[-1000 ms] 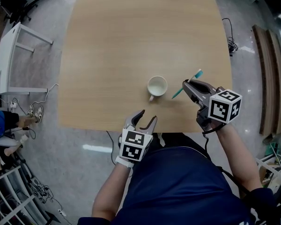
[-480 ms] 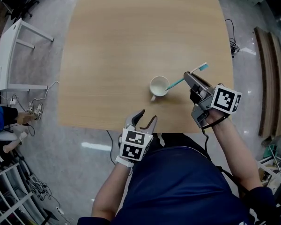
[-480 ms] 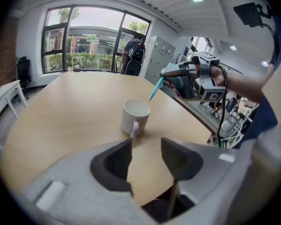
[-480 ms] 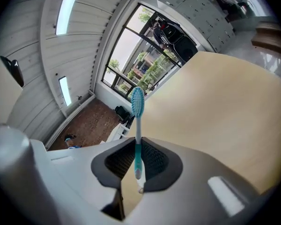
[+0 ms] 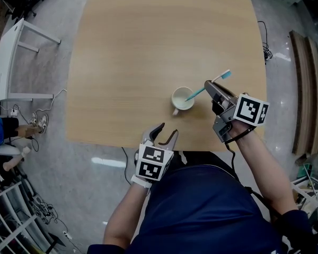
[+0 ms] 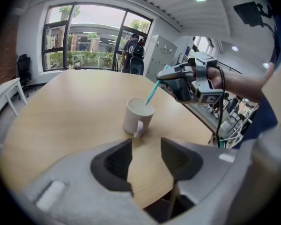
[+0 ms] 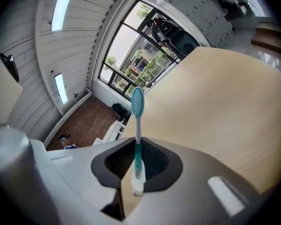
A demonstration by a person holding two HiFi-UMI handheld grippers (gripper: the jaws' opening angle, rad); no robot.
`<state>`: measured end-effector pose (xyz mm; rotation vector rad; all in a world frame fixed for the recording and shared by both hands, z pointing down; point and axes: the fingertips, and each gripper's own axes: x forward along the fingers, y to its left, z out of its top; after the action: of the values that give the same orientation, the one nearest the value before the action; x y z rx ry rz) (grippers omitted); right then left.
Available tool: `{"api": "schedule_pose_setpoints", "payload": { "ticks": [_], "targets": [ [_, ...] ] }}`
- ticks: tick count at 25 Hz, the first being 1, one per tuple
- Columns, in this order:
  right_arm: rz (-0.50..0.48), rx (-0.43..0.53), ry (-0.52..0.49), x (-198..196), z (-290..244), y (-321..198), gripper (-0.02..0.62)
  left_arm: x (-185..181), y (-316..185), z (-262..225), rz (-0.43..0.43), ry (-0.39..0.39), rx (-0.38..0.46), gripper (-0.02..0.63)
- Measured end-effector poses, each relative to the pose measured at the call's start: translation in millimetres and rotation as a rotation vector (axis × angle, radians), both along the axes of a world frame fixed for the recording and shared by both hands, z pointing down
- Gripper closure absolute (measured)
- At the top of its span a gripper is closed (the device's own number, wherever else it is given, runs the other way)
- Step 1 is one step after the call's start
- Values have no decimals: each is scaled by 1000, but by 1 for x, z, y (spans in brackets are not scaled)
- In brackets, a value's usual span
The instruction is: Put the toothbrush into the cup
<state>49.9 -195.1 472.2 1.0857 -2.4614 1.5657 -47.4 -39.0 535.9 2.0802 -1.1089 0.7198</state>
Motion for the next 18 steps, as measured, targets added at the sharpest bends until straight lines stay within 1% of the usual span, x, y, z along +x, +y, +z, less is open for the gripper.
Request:
{"api": "schedule_pose_setpoints", "payload": {
  "ticks": [4, 18],
  "targets": [
    [-13, -5, 40, 0, 10, 0, 551, 0, -3, 6, 8, -19, 3, 411],
    [-113, 34, 161, -29, 35, 14, 549, -12, -6, 11, -4, -16, -13, 411]
  ]
}}
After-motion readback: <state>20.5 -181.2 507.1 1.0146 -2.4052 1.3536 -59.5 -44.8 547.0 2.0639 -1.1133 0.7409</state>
